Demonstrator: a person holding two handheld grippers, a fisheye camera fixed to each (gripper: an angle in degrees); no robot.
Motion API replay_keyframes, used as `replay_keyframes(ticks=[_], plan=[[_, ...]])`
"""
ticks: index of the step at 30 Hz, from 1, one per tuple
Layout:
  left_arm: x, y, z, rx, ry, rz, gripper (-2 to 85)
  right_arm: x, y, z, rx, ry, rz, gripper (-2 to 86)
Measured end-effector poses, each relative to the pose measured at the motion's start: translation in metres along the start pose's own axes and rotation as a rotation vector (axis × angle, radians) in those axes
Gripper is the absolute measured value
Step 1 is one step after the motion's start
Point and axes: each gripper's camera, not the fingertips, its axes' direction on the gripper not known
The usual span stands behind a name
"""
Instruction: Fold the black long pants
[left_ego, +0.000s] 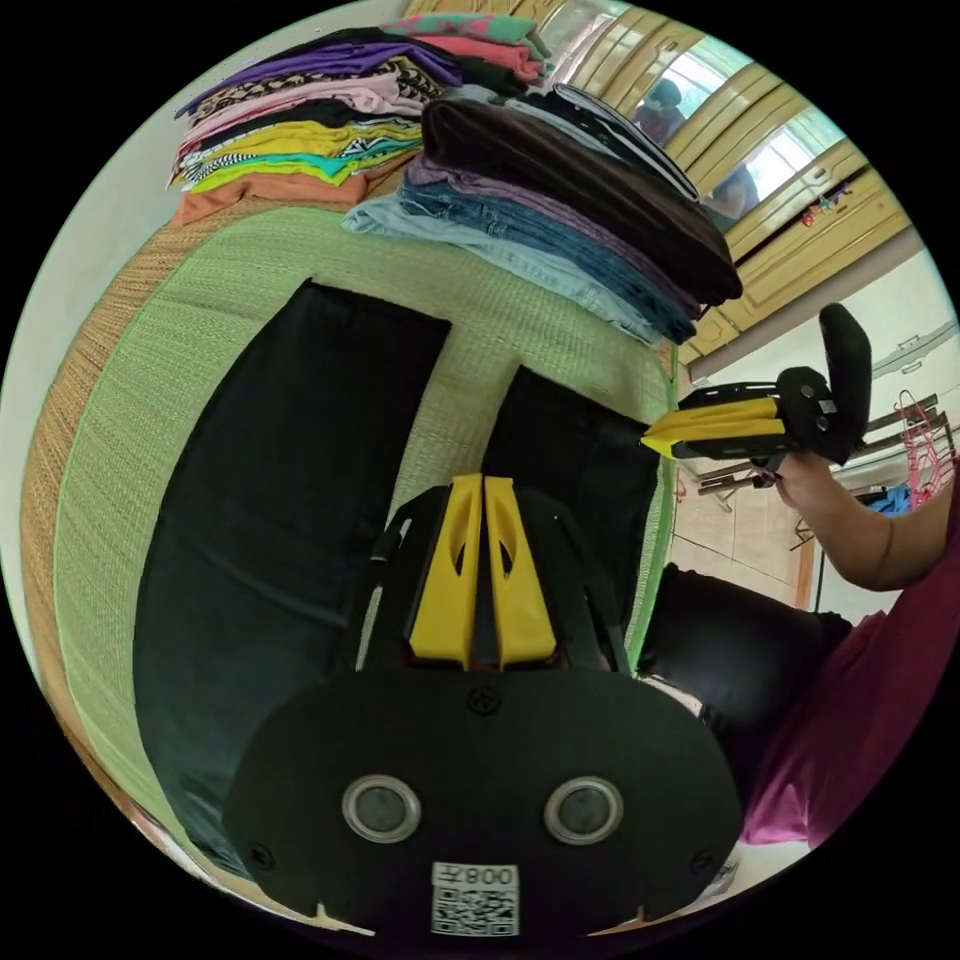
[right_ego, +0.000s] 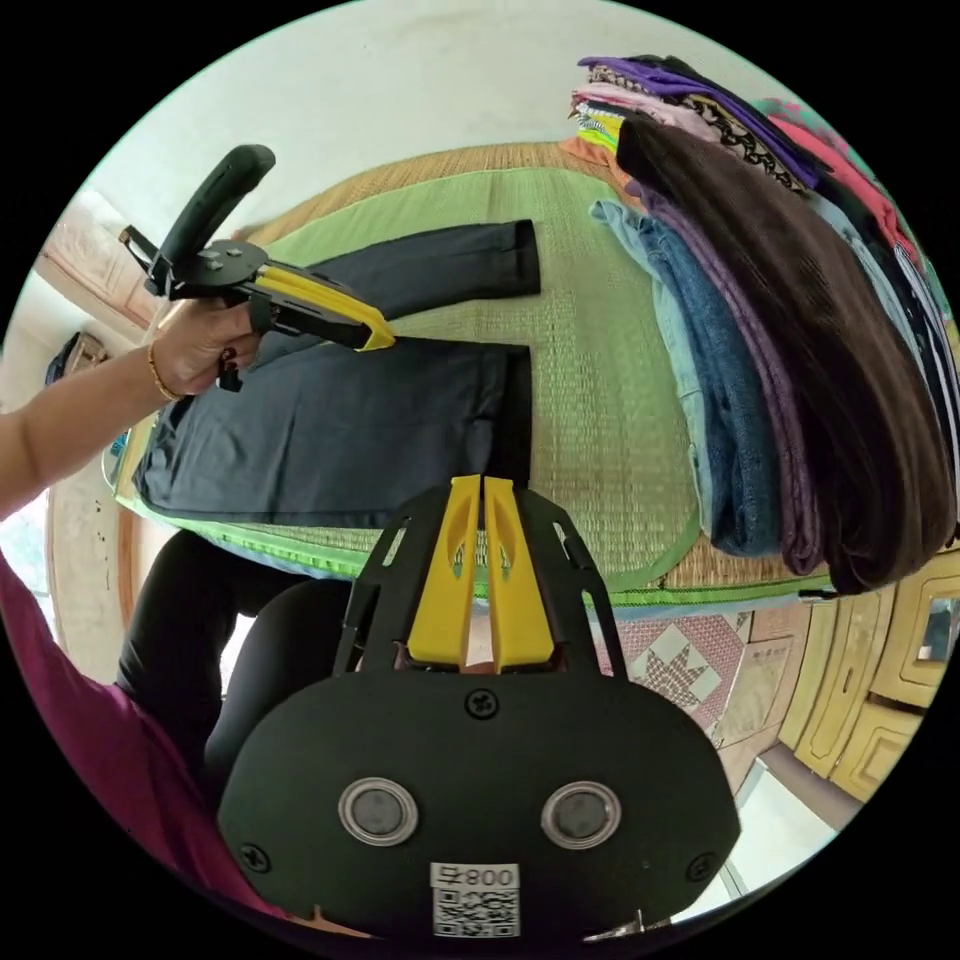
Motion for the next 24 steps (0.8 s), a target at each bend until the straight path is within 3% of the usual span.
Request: replay_keyframes(ticks=[10,15,19,24], plan=[[-0.016,0.032,0.037,0.019,0.054,-0.126,1.4,0.056,0.016,0.012,0.014,-0.189,0.176,-0.3],[-0.013,0.057,0.04,0.081,0.072,-0.118,1.8,0.061,0.015,-0.001,0.056,-0.14,0.209,-0.4],[-0.01,0.083,0.085,-0.008,0.065,-0.119,1.2,0.046,-0.001,-0.007,0.088,-0.168,0.171,-0.2],[-0.002,0.131,0.088,0.076,0.09,-0.139,0.3,-0.004,-0.052,0.002,0.097,-0.143,0.041,-0.2]])
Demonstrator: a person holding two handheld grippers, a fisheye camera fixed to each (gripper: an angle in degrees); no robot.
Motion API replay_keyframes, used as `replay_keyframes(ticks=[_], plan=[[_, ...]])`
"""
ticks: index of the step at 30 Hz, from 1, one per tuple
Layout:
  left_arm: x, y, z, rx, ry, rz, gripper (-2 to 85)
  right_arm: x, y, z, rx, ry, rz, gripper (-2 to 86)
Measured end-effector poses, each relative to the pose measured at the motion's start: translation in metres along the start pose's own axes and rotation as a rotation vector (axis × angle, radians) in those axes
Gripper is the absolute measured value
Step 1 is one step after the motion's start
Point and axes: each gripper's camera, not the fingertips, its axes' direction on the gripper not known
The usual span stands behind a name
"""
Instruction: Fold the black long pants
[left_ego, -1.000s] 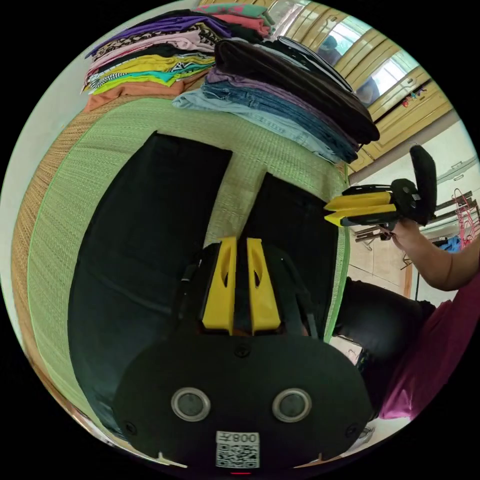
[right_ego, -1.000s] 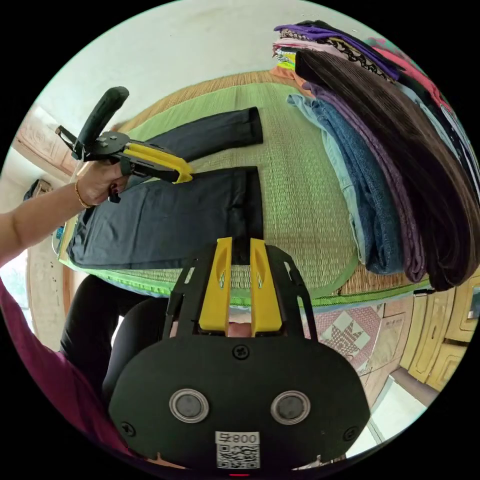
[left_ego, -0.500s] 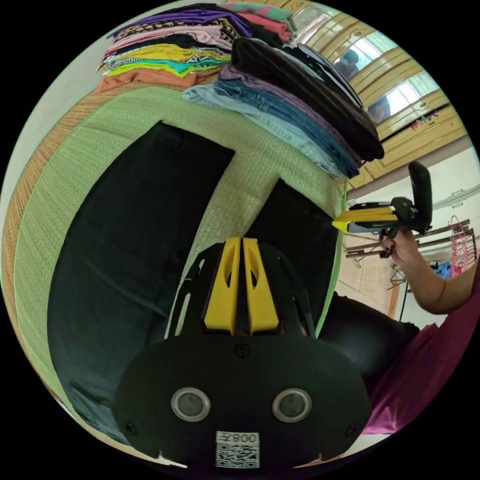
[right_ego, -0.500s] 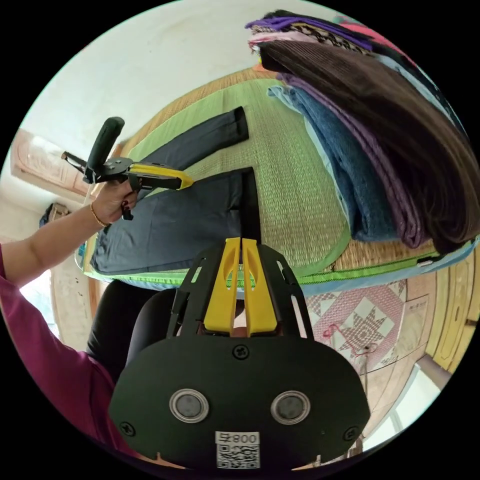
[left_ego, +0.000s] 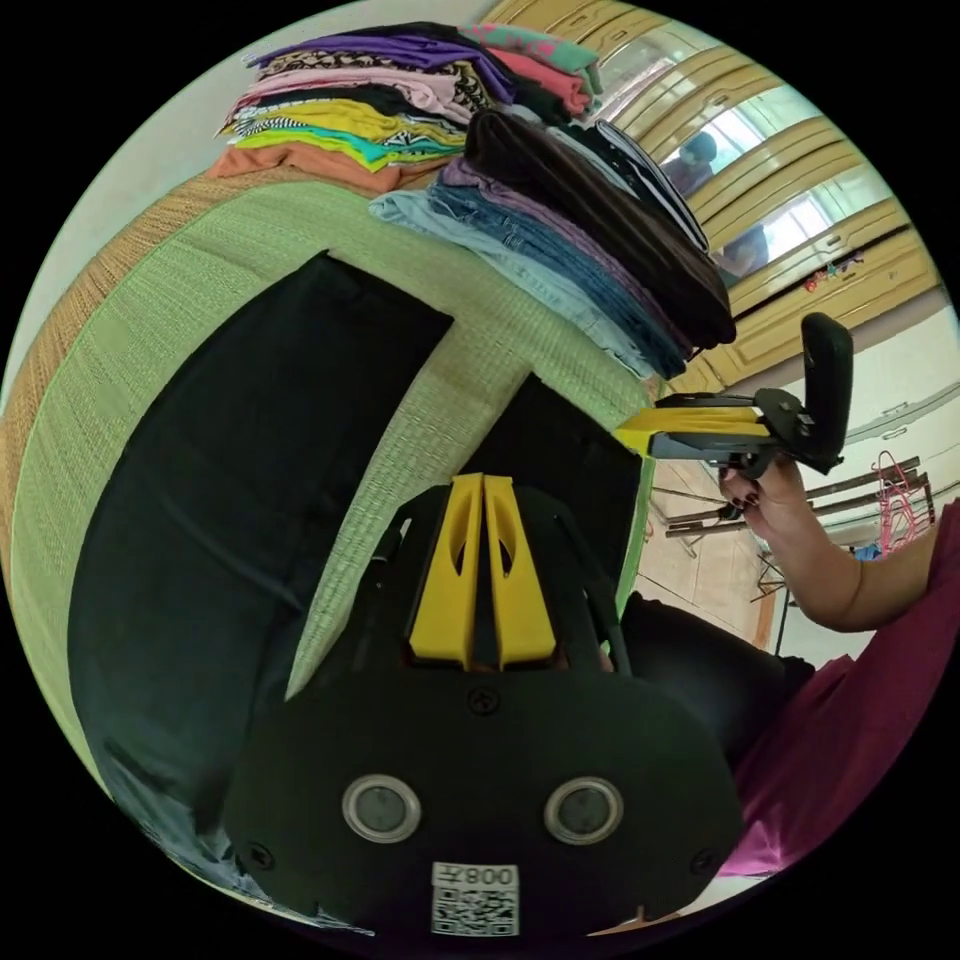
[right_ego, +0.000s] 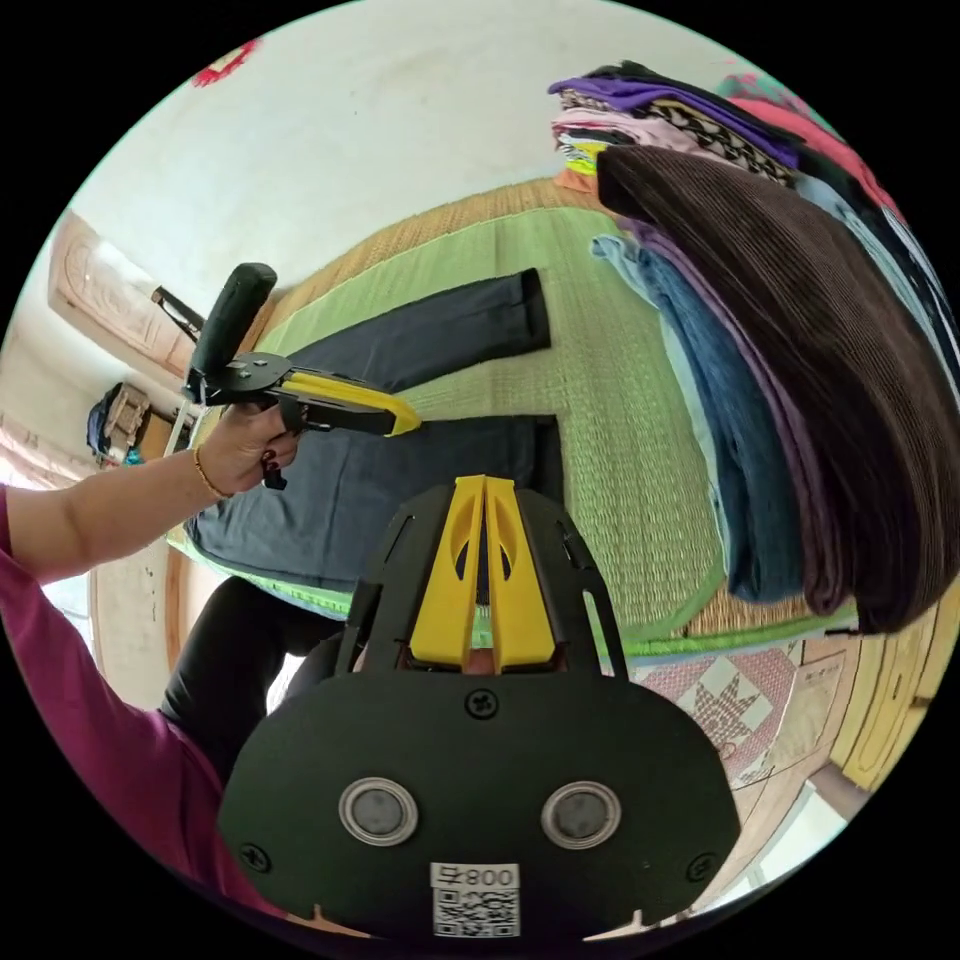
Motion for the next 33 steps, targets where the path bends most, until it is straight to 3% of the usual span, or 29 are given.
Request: replay_keyframes(ticks=[6,13,16,24,27,33], plan=[[-0.033,0.098,-0.017,0.105,-0.145,-0.151,0.1,-0.048,-0.065,0.036,-0.003,0.047,-0.11,-0.2],[-0.105,0.266,0.004,0.168,-0.223,-0.557,0.0,-0.08,-0.162,0.072,-0.011,0.103,-0.172,-0.2],[-0.108,0.316,0.031,0.218,-0.201,-0.586,0.0,-0.086,-0.188,0.108,-0.107,0.169,-0.171,-0.4],[-0.106,0.388,0.089,0.202,-0.186,-0.531,0.0,-0.102,-0.228,0.107,-0.1,0.159,-0.11,-0.1],[-0.109,0.437,0.102,0.271,-0.112,-0.566,0.0,-0.121,-0.231,0.1,-0.087,0.183,-0.1,-0.1],[-0.11,0.576,0.112,0.377,-0.188,-0.717,0.0,-0.199,-0.224,0.087,-0.029,0.007,-0.142,0.0]])
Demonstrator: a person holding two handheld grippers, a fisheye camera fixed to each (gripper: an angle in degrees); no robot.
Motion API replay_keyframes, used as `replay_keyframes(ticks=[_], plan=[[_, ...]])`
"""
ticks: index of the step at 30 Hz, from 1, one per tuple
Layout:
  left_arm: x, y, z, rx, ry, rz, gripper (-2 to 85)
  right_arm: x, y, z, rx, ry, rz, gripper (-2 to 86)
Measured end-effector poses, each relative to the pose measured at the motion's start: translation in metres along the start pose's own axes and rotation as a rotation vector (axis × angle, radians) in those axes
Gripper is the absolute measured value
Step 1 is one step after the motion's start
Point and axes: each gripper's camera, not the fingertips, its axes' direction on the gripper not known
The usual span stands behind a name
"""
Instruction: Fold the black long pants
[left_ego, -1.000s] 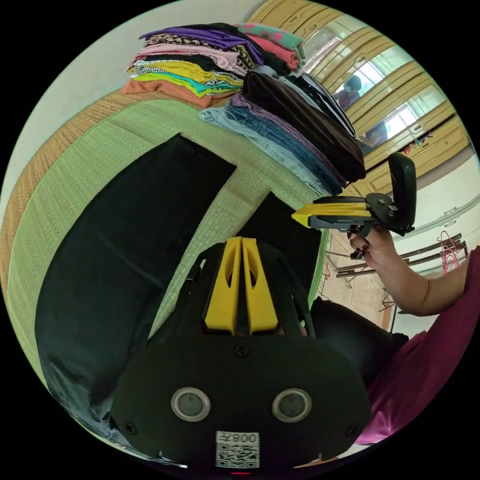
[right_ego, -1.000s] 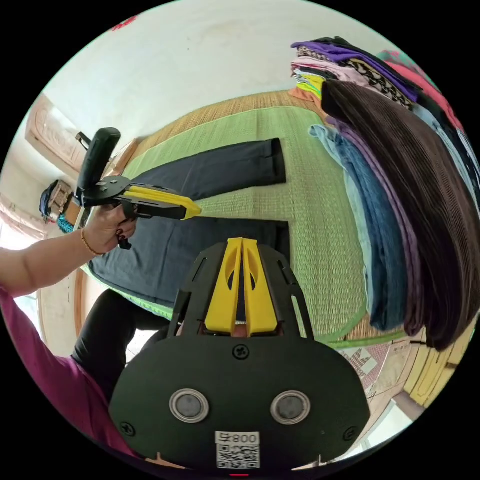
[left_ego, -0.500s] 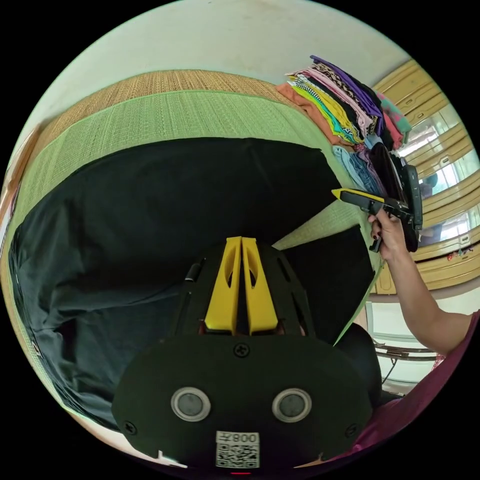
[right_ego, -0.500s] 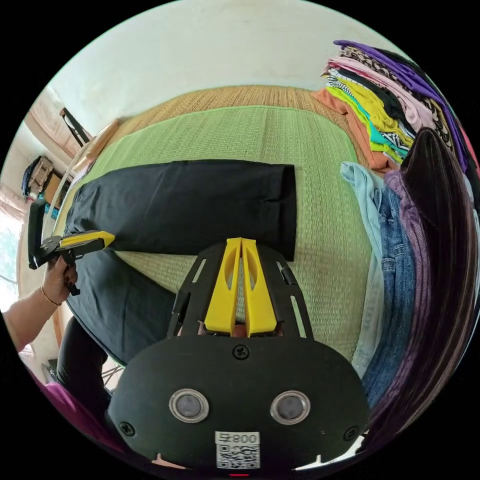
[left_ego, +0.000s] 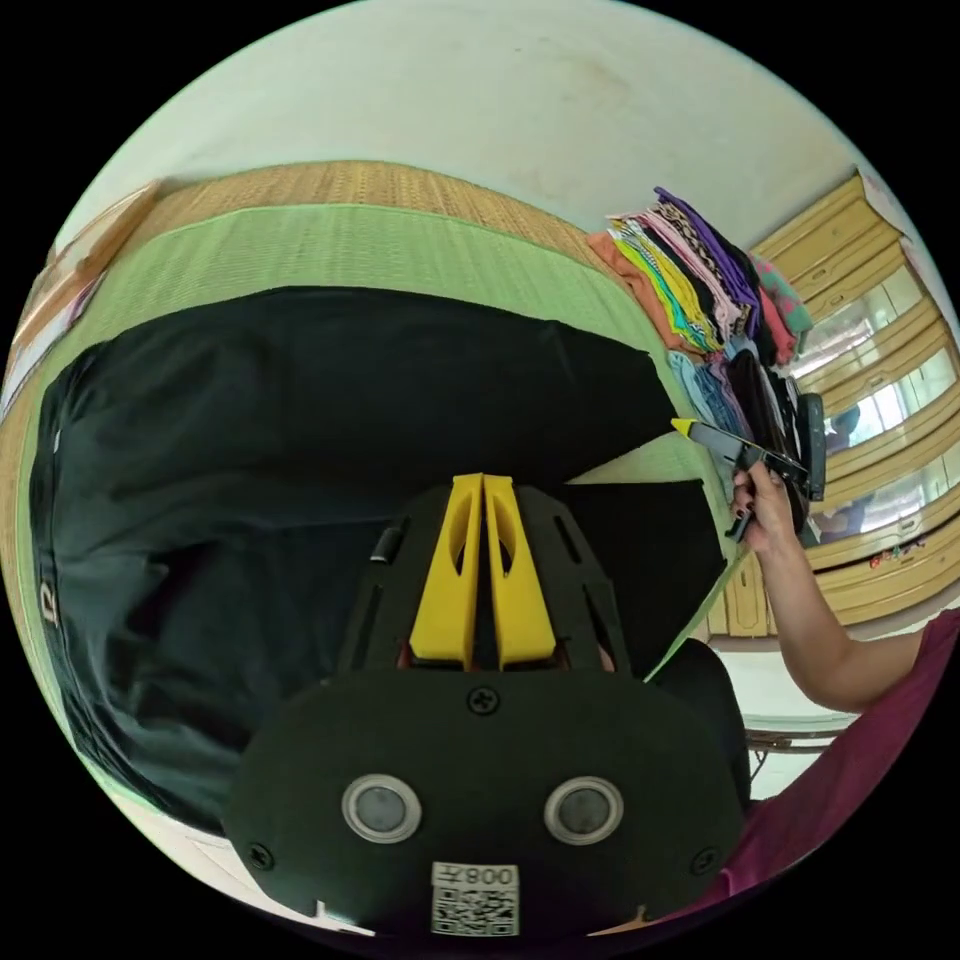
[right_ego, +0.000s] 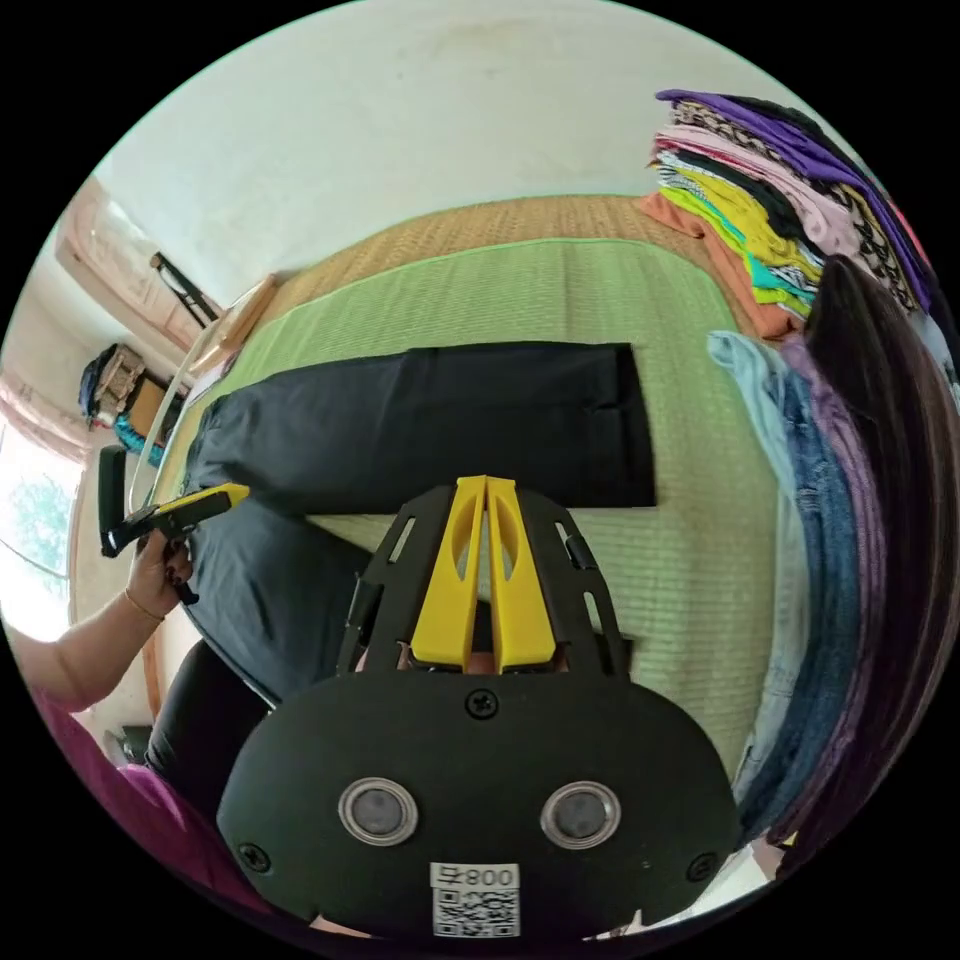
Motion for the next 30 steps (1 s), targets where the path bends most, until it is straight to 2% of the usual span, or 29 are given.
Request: replay_keyframes(ticks=[4,6,9,15,20,25,30], plan=[[-0.077,0.065,-0.001,0.018,-0.047,-0.151,0.0,-0.086,-0.022,0.025,-0.051,-0.057,-0.151,0.0],[-0.101,0.09,0.012,-0.028,-0.09,-0.192,0.0,-0.135,-0.04,0.046,-0.089,-0.039,-0.22,0.0],[-0.127,0.124,0.022,-0.016,-0.016,-0.199,0.0,-0.172,-0.058,0.077,-0.166,0.036,-0.252,0.0],[-0.17,0.205,-0.006,0.066,-0.023,-0.168,0.0,-0.213,-0.084,0.051,-0.142,0.032,-0.245,0.0],[-0.251,0.312,-0.045,0.118,-0.153,-0.327,0.0,-0.297,-0.089,0.026,-0.125,-0.123,-0.333,0.0],[-0.312,0.398,-0.035,0.072,-0.257,-0.464,0.1,-0.419,-0.072,0.057,-0.263,-0.203,-0.509,0.1],[-0.329,0.437,-0.013,0.073,-0.211,-0.386,0.1,-0.51,-0.051,0.087,-0.399,-0.159,-0.626,0.1]])
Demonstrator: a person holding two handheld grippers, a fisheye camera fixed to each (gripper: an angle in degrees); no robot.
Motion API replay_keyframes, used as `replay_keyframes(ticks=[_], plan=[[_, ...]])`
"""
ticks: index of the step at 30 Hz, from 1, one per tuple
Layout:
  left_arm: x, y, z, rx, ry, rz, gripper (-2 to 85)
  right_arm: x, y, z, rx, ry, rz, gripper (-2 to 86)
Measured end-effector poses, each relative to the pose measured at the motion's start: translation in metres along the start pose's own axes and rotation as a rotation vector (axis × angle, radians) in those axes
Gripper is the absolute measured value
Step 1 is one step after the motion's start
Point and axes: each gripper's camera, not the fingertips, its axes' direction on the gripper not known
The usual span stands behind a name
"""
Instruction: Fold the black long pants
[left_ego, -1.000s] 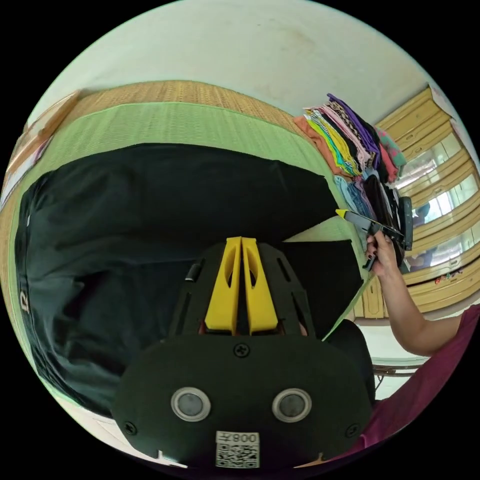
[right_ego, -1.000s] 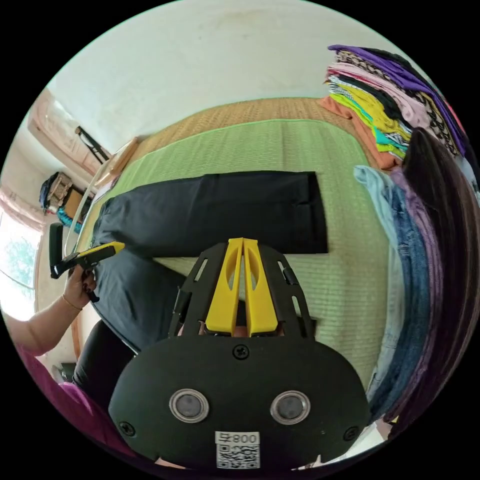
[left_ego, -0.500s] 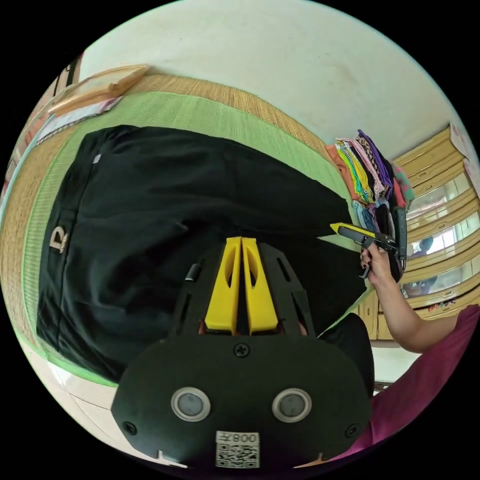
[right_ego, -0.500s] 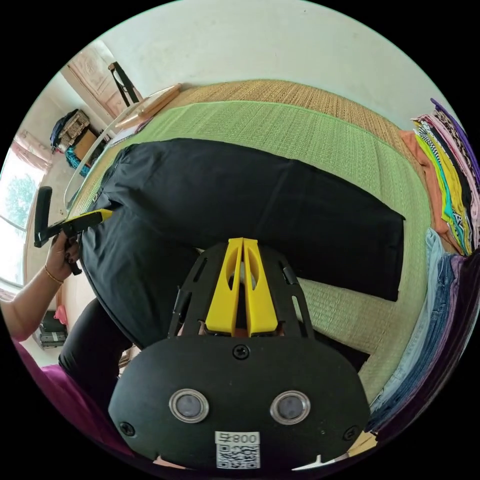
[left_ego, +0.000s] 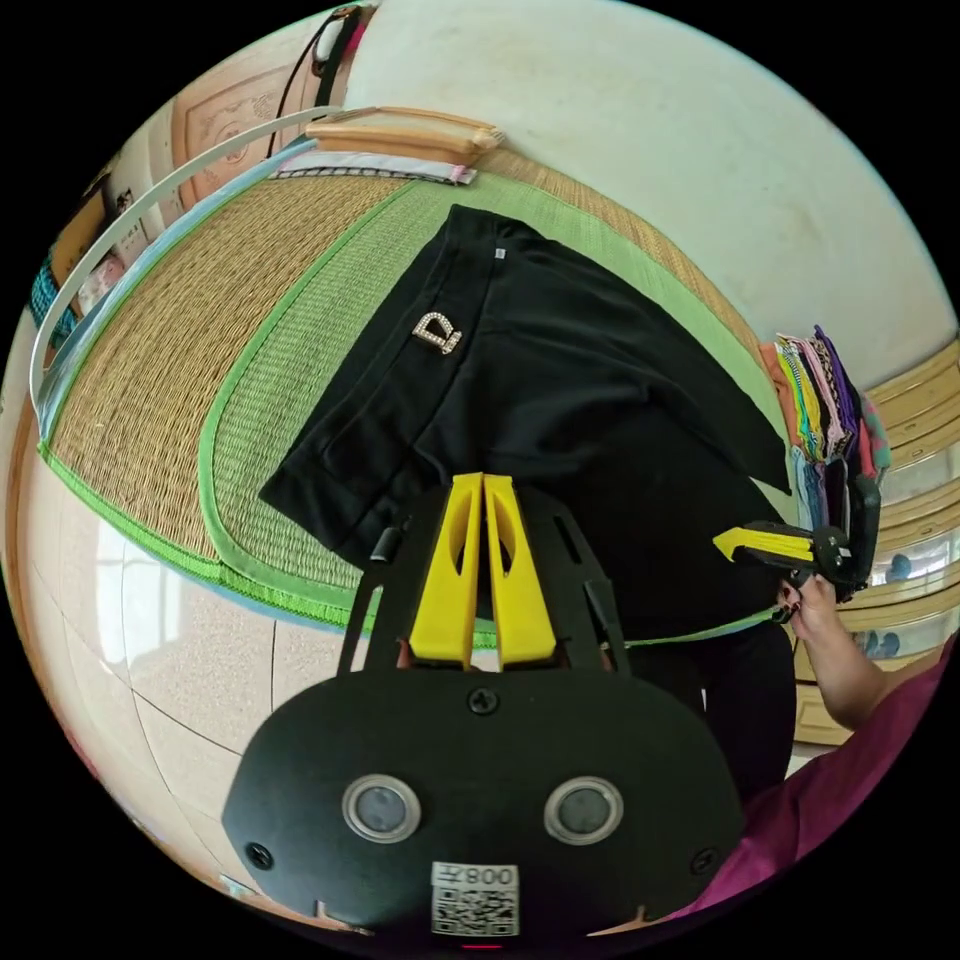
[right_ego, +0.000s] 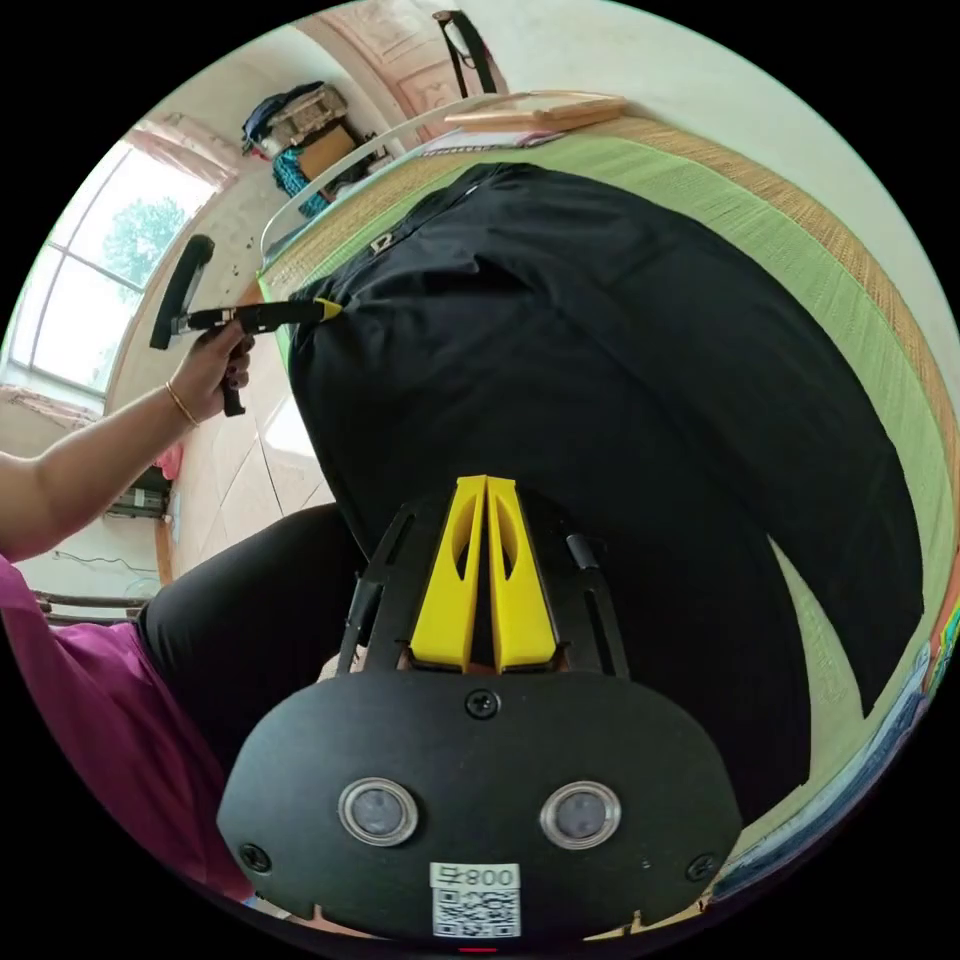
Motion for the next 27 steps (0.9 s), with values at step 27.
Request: replay_keyframes(ticks=[27], plan=[[-0.073,0.107,0.106,-0.044,0.102,0.13,0.0,-0.07,-0.077,-0.042,-0.048,0.05,0.036,0.2]])
